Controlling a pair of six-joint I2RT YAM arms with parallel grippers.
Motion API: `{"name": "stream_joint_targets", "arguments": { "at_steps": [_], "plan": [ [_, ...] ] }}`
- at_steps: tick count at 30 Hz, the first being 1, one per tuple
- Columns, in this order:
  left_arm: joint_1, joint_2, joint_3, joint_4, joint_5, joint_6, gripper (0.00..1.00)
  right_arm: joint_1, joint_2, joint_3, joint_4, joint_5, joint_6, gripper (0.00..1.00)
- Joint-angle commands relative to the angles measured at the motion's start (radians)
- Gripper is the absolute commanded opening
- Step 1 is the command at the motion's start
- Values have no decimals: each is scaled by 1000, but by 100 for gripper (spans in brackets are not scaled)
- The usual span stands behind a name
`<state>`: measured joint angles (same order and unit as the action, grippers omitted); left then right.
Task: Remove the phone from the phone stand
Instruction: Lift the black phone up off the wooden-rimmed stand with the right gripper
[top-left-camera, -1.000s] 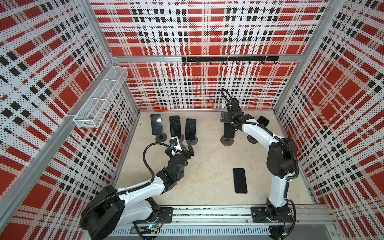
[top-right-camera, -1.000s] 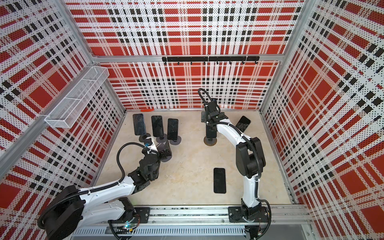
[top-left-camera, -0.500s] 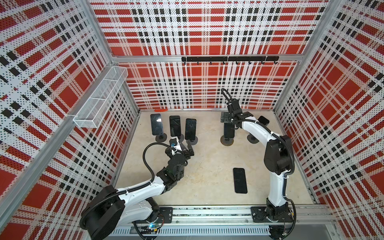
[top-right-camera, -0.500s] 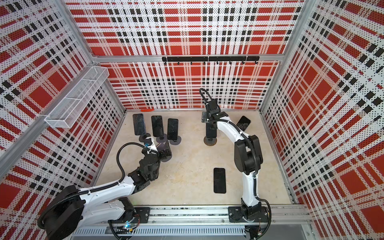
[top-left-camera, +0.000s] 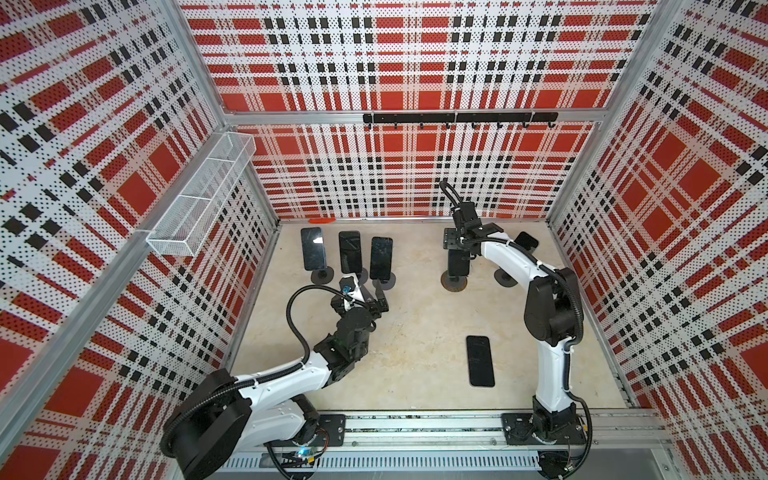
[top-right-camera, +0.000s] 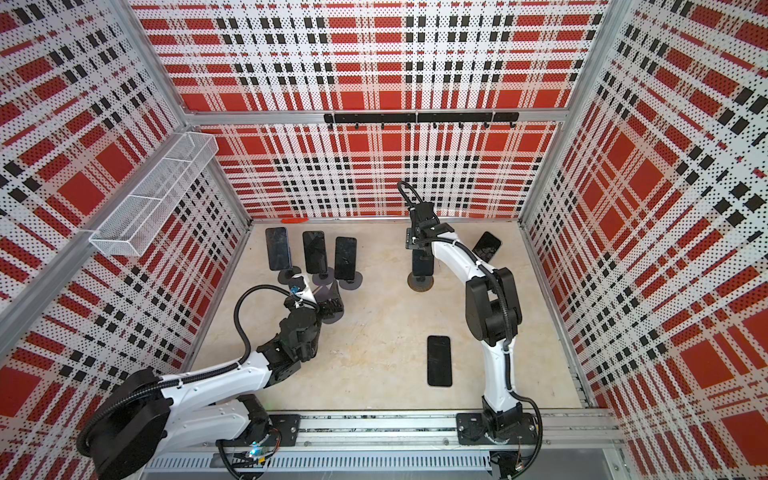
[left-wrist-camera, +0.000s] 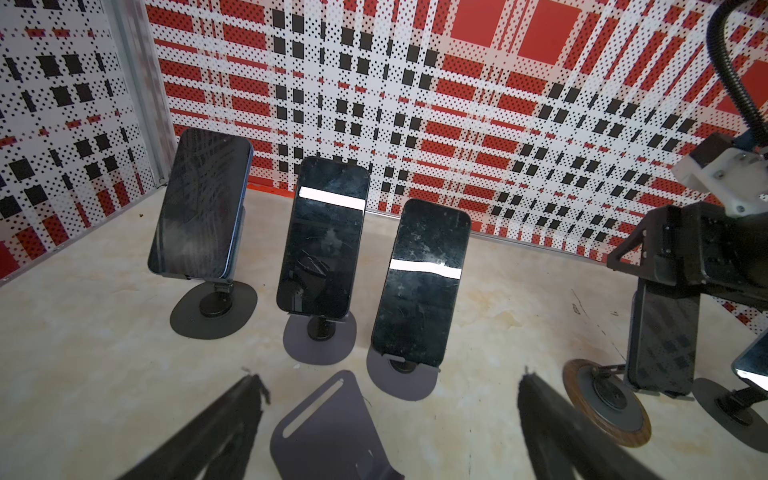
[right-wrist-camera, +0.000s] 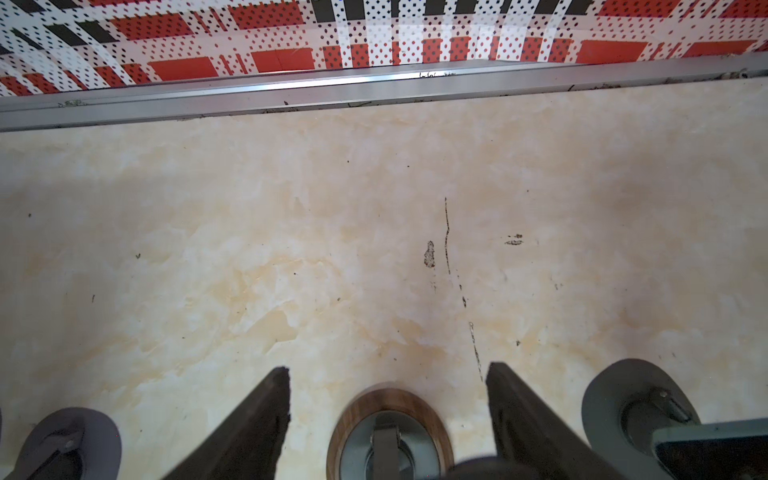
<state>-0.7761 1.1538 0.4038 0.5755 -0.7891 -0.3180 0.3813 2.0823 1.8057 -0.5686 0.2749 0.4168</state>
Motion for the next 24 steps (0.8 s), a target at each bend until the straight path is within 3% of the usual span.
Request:
{"name": "stream_joint_targets", "arguments": {
  "at_steps": [1, 12, 24],
  "plan": [
    [-9, -12, 3, 6, 5, -9, 98, 6, 3, 4, -1, 23, 8, 73],
    [-8, -23, -3, 9, -3, -9, 98, 16, -65, -35, 51, 56, -3, 64],
    [-8, -19, -4, 9, 0, -16, 98, 18, -196, -118, 118, 26, -7, 62]
  ]
}}
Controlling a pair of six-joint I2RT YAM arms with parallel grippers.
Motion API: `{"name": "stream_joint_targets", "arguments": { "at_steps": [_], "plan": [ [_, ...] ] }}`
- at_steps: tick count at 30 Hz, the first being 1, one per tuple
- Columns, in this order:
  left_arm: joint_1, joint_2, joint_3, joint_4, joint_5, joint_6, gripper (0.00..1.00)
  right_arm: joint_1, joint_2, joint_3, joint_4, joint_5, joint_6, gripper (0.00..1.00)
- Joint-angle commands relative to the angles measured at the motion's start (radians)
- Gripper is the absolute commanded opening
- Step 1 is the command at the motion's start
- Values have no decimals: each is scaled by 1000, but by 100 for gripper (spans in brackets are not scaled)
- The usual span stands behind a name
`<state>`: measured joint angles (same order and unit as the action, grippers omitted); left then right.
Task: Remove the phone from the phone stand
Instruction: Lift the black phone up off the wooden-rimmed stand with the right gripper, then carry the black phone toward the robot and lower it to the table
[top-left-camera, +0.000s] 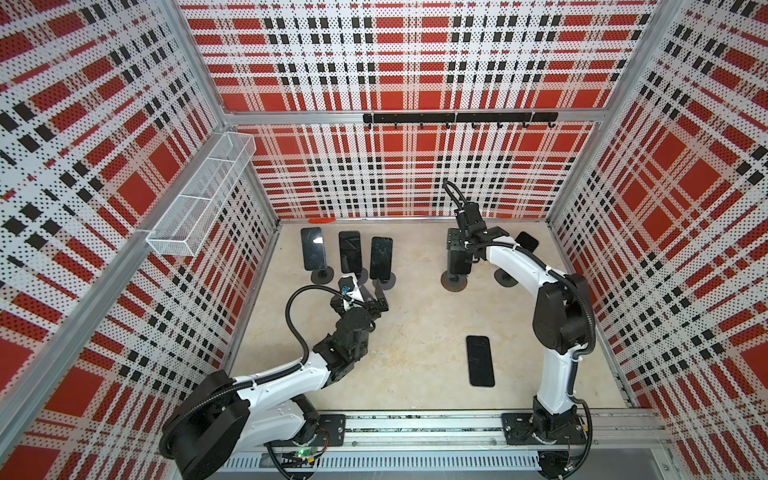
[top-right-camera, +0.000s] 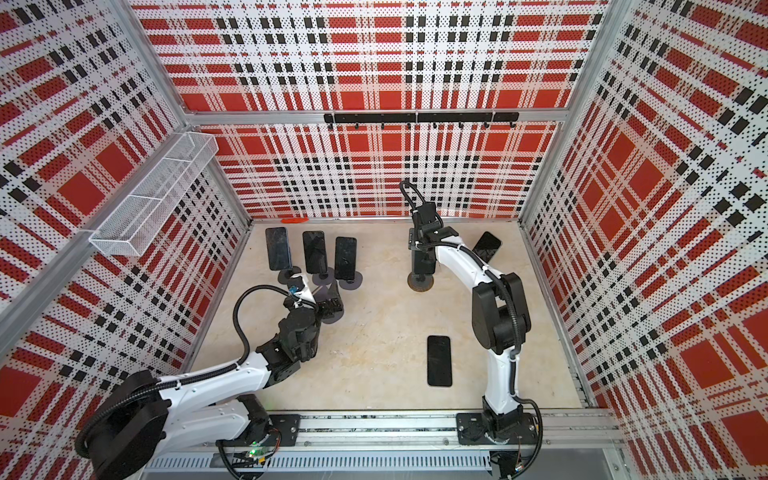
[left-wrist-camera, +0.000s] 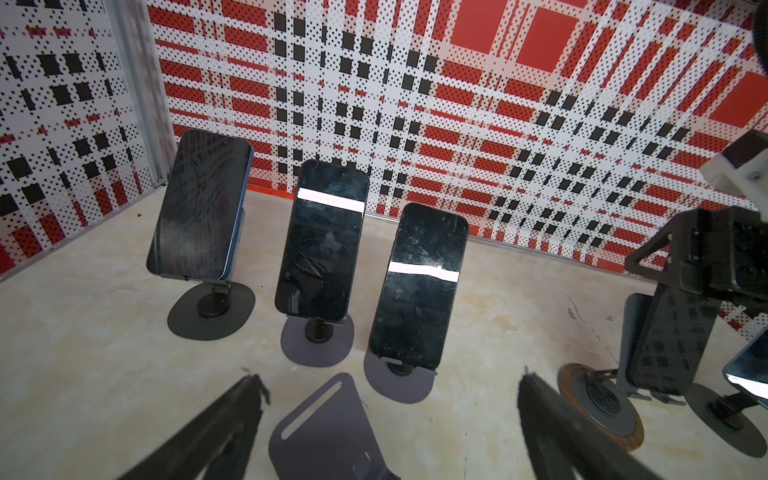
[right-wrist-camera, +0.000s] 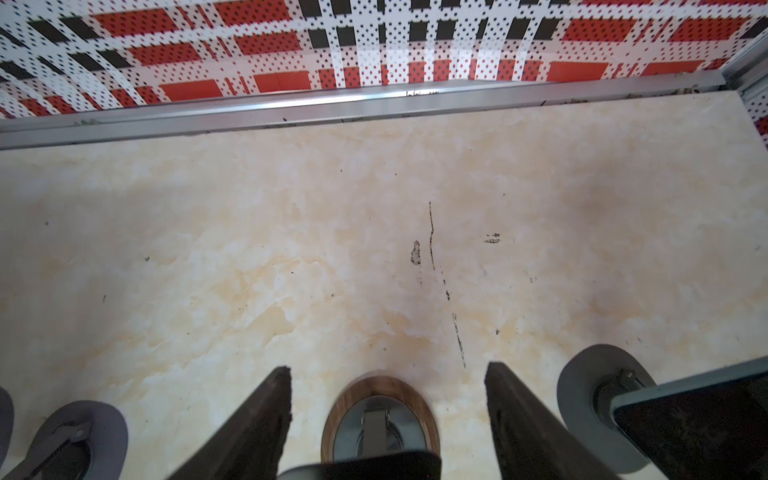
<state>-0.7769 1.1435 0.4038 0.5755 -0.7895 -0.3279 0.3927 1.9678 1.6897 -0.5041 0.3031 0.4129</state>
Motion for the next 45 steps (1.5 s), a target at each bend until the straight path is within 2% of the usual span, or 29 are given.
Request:
{"name": "stream_joint_targets", "arguments": {
  "at_steps": [1, 14, 21, 30, 45],
  "plan": [
    [-7, -7, -3, 10, 1, -7, 98, 6, -92, -9, 57, -7, -4, 62],
    [-5, 11, 3, 11, 10, -11, 98, 6, -276, -152, 71, -79, -4, 61],
    [-4, -8, 0, 7, 1, -14, 98, 22, -412, -300, 109, -185, 28, 61],
    [2, -31, -14, 6, -29, -12, 98, 140, -505, -467, 151, -195, 50, 61],
    [2, -79, -44, 0, -102, -36, 98, 423, -389, -553, 161, -160, 122, 61]
  ]
}}
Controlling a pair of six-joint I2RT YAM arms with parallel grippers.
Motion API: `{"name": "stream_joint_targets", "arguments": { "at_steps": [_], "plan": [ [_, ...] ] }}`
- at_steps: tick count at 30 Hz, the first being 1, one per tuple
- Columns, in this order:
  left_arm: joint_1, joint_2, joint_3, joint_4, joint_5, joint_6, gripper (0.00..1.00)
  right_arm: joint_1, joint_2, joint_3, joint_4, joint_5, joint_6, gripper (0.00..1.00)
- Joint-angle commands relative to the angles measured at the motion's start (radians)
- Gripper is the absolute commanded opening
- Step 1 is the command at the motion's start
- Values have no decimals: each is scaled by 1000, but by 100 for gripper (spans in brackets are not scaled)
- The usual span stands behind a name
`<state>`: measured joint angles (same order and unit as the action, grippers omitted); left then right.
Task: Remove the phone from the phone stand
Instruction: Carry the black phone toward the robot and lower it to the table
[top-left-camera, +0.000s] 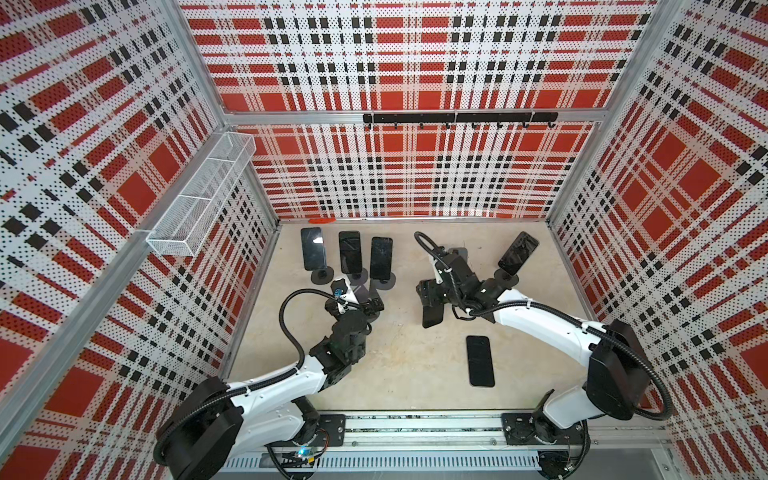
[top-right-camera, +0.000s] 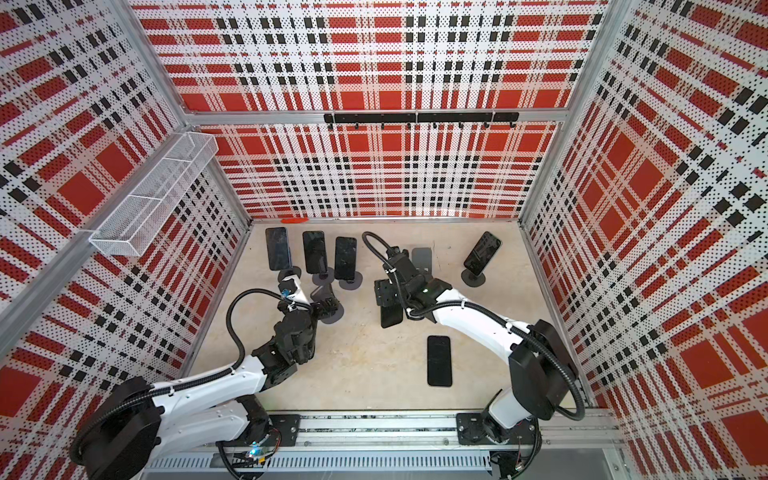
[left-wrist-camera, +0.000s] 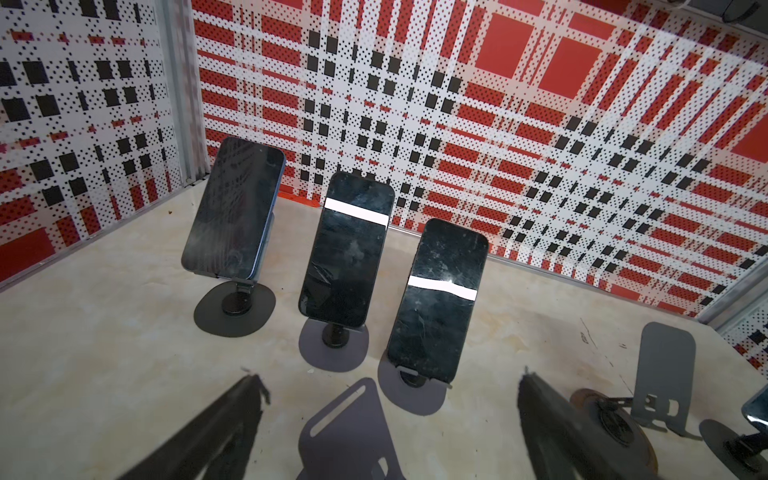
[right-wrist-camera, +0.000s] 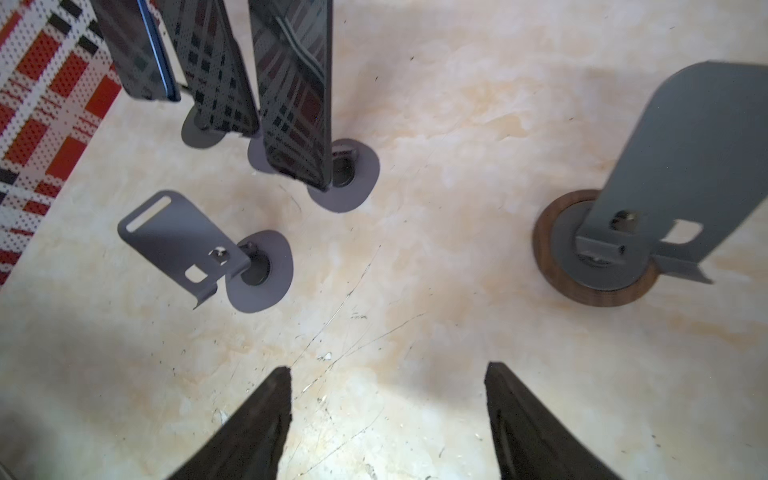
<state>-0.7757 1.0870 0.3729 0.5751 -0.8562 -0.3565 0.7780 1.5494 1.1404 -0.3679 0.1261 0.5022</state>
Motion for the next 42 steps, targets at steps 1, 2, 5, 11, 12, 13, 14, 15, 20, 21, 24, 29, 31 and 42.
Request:
{"name": "stream_joint_targets", "arguments": {
  "at_steps": [1, 2, 5, 11, 12, 13, 14, 15, 20, 21, 24, 29, 31, 42],
  "plan": [
    [2, -25, -12, 0, -37, -8, 98, 56, 43, -2, 18, 13, 39, 61],
    [1, -26, -12, 0, -39, -7, 98, 78, 55, 1, 10, 15, 44, 61],
    [1, -31, -12, 0, -47, -8, 98, 134, 85, 9, -26, 37, 44, 61],
    [1, -35, -17, 0, -52, -8, 98, 175, 106, -4, -88, 36, 79, 61],
    [3, -33, -16, 0, -51, -8, 98, 176, 107, -9, -95, 31, 81, 61],
    [2, -32, -16, 0, -49, -8, 98, 178, 105, -13, -109, 31, 81, 61],
    [2, -30, -15, 0, -49, -7, 98, 177, 104, -16, -124, 34, 76, 61],
    [1, -30, -15, 0, -49, -8, 98, 178, 103, -18, -135, 41, 72, 61],
    [4, -20, -12, 2, -42, -8, 98, 178, 120, -25, -158, 27, 58, 62],
    [4, -16, -10, 1, -40, -8, 98, 177, 126, -26, -162, 23, 59, 61],
    [3, -19, -10, 0, -43, -8, 98, 179, 140, -34, -160, 23, 59, 61],
    [4, -32, -16, 1, -49, -9, 98, 186, 137, -84, -110, 56, 79, 61],
    [4, -26, -15, 2, -48, -8, 98, 198, 130, -121, -73, 91, 89, 62],
    [6, -16, -13, 2, -43, -8, 98, 271, 108, -259, 74, 215, 180, 61]
  ]
}}
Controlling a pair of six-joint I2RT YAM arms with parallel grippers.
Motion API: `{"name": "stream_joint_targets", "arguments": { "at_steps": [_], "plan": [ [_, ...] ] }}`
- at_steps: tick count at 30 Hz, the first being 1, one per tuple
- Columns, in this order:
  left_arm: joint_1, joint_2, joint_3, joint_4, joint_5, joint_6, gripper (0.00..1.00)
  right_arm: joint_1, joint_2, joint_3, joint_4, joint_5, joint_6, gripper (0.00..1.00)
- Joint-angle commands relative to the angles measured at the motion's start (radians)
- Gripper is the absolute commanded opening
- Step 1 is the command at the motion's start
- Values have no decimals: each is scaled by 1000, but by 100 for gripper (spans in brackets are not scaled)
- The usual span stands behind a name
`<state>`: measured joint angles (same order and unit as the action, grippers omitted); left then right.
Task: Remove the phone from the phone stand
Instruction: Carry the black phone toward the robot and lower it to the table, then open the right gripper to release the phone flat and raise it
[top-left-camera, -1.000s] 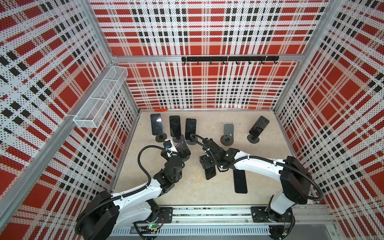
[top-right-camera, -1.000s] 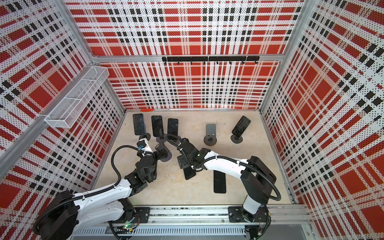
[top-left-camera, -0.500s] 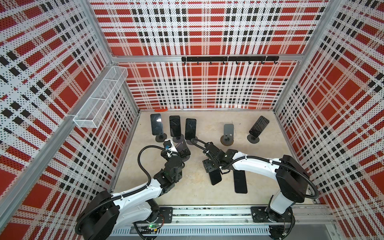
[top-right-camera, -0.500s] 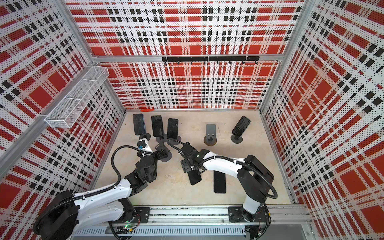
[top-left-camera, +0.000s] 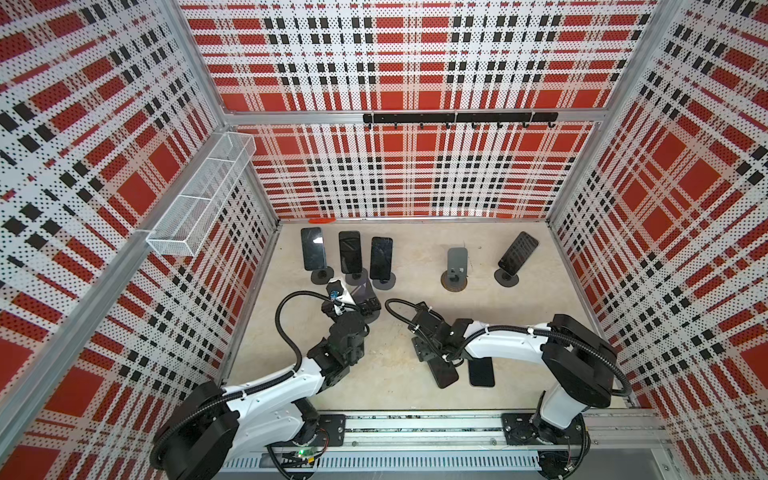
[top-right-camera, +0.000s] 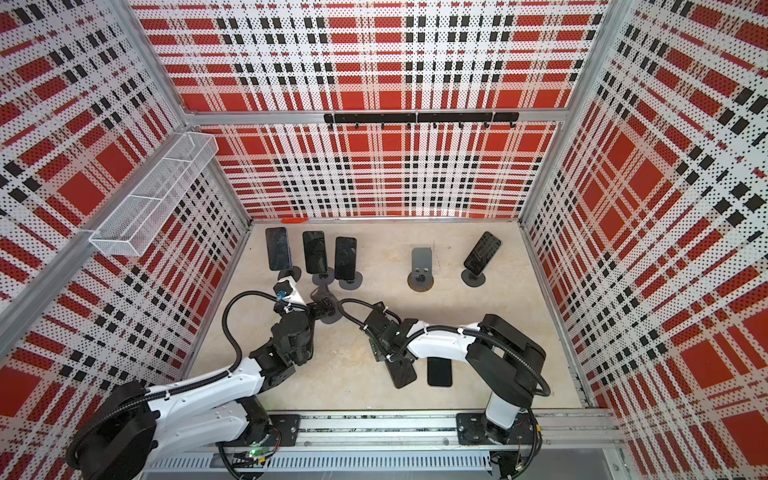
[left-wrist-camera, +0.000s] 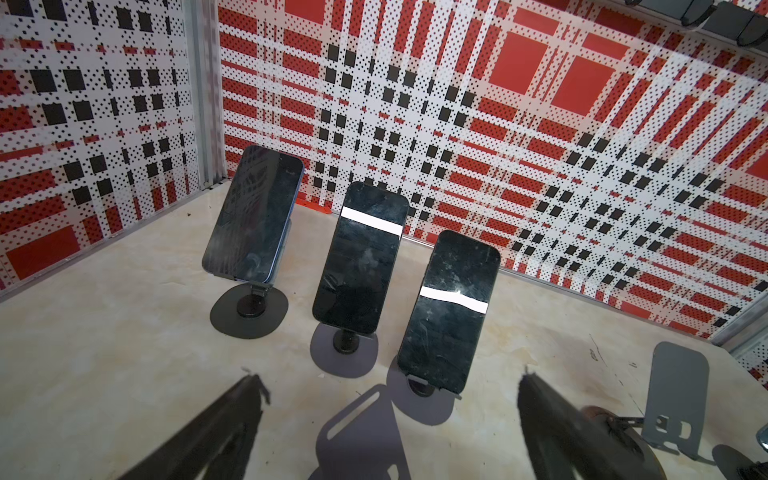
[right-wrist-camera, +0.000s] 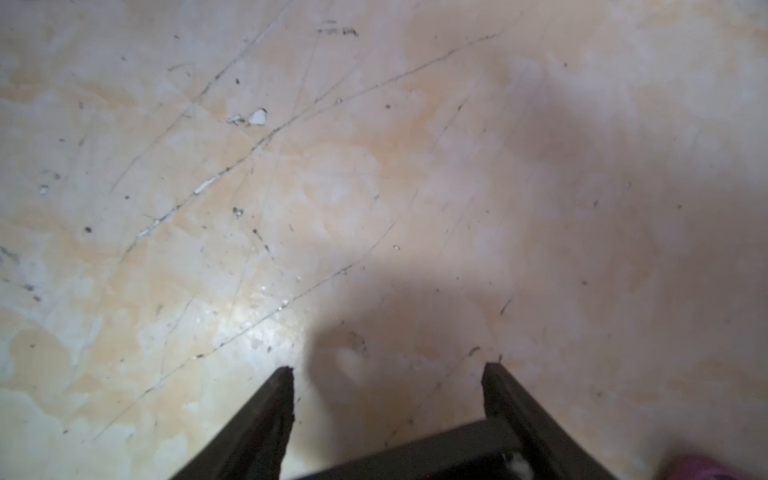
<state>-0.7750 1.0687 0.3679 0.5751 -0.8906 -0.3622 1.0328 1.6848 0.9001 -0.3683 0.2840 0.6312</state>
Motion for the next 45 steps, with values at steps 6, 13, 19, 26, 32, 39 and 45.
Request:
{"name": "stream_joint_targets", "arguments": {
  "at_steps": [6, 13, 19, 26, 32, 39, 45],
  "plan": [
    [5, 4, -7, 2, -6, -2, 98, 44, -19, -96, 151, 89, 69, 62],
    [5, 2, -7, 2, -3, -3, 98, 48, 2, -122, 194, 76, 83, 64],
    [5, 2, -6, 1, 1, -3, 98, 57, 24, -116, 200, 69, 104, 65],
    [5, 4, -6, 2, 0, -2, 98, 59, 39, -125, 209, 68, 123, 66],
    [5, 7, -5, 2, 1, -2, 98, 69, 64, -115, 209, 66, 138, 69],
    [6, 14, -3, 2, 3, -2, 98, 70, 89, -102, 203, 58, 137, 70],
    [8, 17, -3, 2, 7, -3, 98, 70, 107, -96, 195, 47, 136, 71]
  ]
}}
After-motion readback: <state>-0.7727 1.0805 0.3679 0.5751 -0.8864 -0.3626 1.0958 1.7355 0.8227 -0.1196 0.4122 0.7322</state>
